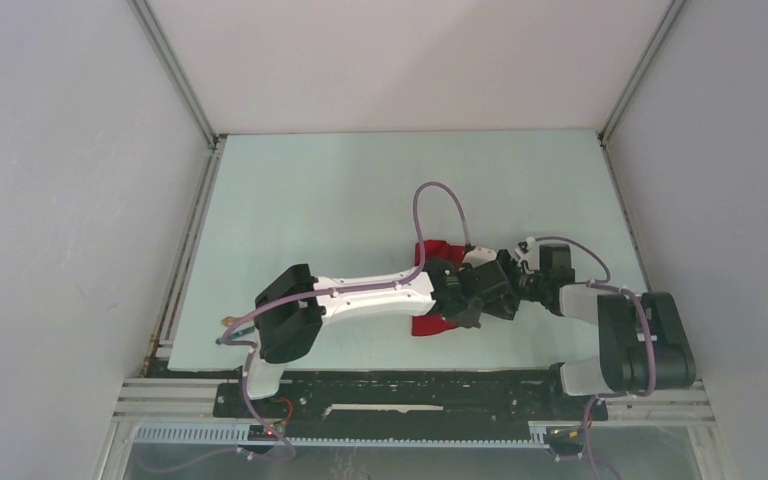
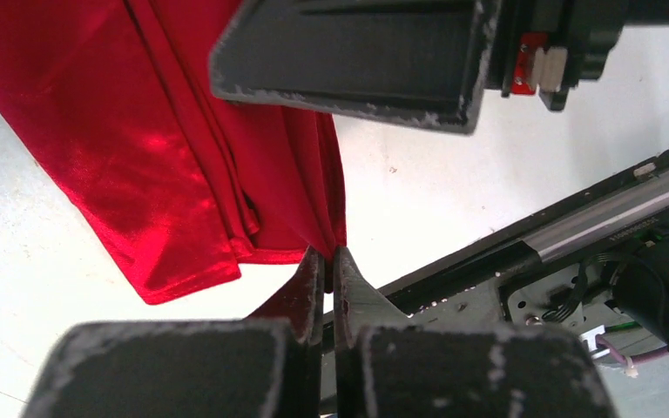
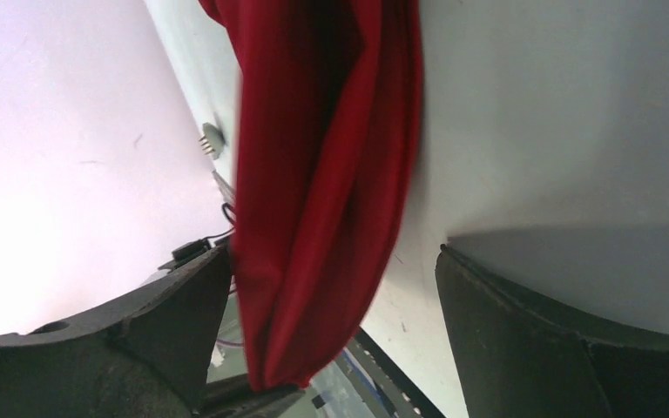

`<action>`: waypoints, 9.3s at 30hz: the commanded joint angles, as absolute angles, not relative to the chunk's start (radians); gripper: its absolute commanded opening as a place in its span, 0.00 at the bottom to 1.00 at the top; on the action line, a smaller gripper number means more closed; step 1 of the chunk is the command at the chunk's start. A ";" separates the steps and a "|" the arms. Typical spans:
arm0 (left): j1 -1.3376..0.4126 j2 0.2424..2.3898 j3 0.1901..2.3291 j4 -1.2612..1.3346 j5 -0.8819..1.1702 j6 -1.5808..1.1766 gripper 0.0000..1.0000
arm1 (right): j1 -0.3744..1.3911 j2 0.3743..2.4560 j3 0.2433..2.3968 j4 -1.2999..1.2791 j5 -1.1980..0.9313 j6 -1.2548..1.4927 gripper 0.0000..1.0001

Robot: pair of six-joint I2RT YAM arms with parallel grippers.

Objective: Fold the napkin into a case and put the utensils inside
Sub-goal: Pick up the 2/3-rectangle-folded napkin from the center of the board, then fold the 2/3-rectangle-folded napkin at the center of the board, then pick up the top corner of the smaller rectangle folded napkin from the center of the board, then grasp the top corner of the smaller rectangle folded napkin from the folded napkin.

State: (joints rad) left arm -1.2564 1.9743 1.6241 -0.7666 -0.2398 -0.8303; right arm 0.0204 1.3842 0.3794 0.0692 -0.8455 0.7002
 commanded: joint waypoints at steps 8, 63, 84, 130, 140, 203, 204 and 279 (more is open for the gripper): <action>-1.259 1.913 1.596 -0.737 -0.223 -0.831 0.00 | 0.038 1.629 0.414 0.416 -0.830 0.861 0.81; -1.194 1.652 1.019 -0.071 -0.030 -0.914 0.00 | 0.269 1.554 0.864 -0.274 -0.335 0.562 0.00; -1.115 1.495 0.522 0.375 0.039 -1.003 0.00 | 0.636 1.821 1.324 -0.631 0.092 0.552 0.00; -0.836 1.599 0.744 0.151 0.025 -0.800 0.51 | 0.732 1.983 1.495 -0.658 0.011 0.583 0.00; -0.792 1.597 0.659 0.138 -0.054 -0.913 0.04 | 0.706 1.952 1.476 -0.621 -0.123 0.554 0.10; -0.788 1.433 0.598 0.112 0.060 -0.898 0.44 | 0.497 1.962 1.108 0.134 -0.608 0.849 0.00; -0.781 1.399 0.605 0.084 0.063 -0.887 0.48 | 0.500 1.966 1.108 0.141 -0.607 0.857 0.00; -0.719 1.742 1.158 -0.368 -0.208 -0.397 0.00 | 0.527 2.108 1.034 0.548 -0.715 0.975 0.00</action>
